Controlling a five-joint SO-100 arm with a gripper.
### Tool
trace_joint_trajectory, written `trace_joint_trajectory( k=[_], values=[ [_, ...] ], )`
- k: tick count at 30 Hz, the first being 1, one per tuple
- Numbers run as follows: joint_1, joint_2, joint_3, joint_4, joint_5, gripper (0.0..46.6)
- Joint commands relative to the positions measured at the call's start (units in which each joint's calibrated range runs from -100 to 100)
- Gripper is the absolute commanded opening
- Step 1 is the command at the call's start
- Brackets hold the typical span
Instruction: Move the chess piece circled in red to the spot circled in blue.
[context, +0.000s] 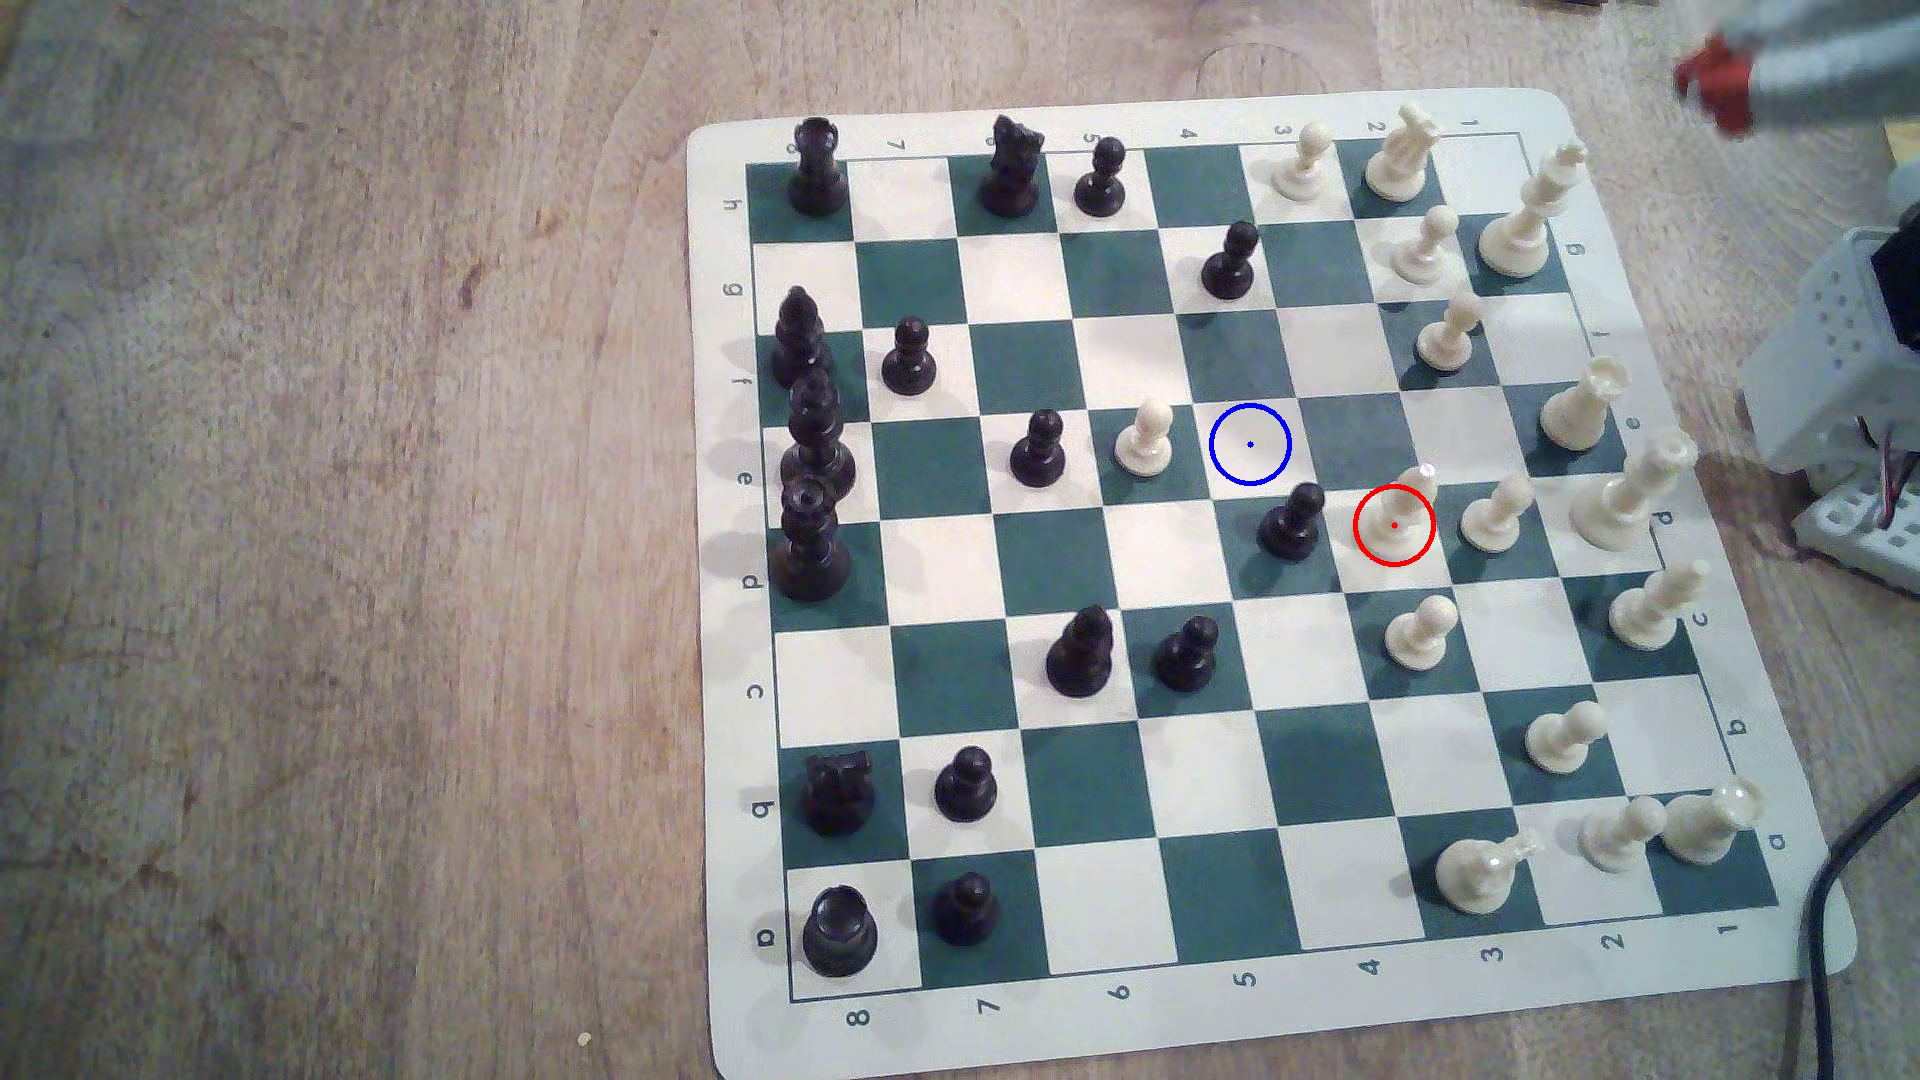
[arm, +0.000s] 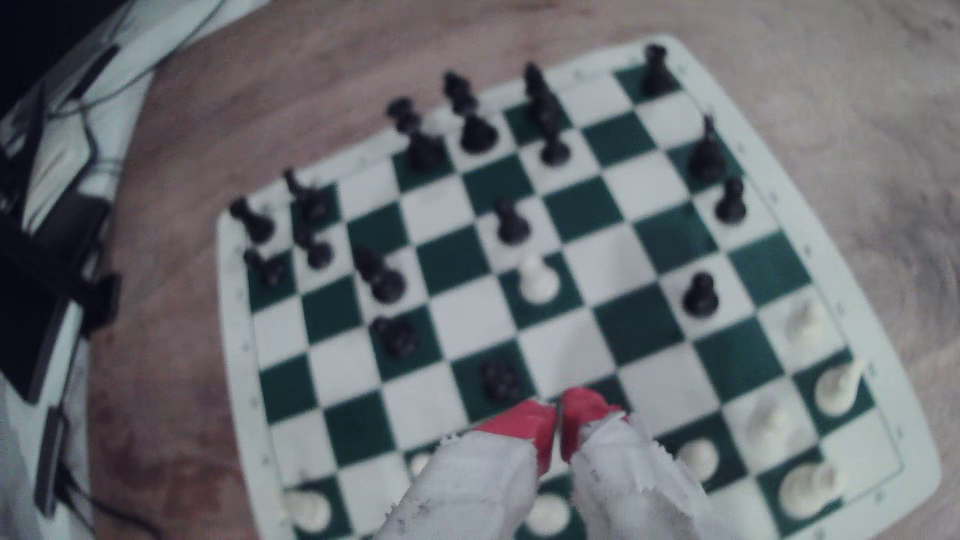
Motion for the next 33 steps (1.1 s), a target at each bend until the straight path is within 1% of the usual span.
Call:
trace_joint_trajectory(
  k=[1,2,4,5,6,9,10,12,15,17,18,19,24,33],
  values=[
    [-5.6,7.7,-5.9,4.8,-3.7,0.2],
    [-8.7,9.7,-5.7,5.8,-6.0,0.2],
    [-12.3,12.3,-4.9,5.8,-8.5,0.4],
    [-13.3,13.0,-4.5,5.3,-9.2,0.4],
    [-15.3,15.3,-3.7,3.9,-10.7,0.5],
    [-16.0,18.9,-3.1,1.0,-12.1,1.7],
    [-16.0,19.8,-2.7,-0.1,-12.2,2.6],
    [-15.9,23.1,-0.3,-3.8,-12.8,5.7],
    [-15.6,25.3,2.7,-6.3,-13.0,7.2],
    [-15.0,25.5,4.7,-8.3,-13.0,9.0],
    [-14.6,25.7,6.5,-10.0,-13.0,10.7],
    [-14.5,25.9,7.0,-10.6,-12.9,11.2],
    [-13.2,28.8,8.3,-13.0,-12.1,11.6],
    [-11.4,35.2,11.2,-19.4,-11.7,11.5]
  ],
)
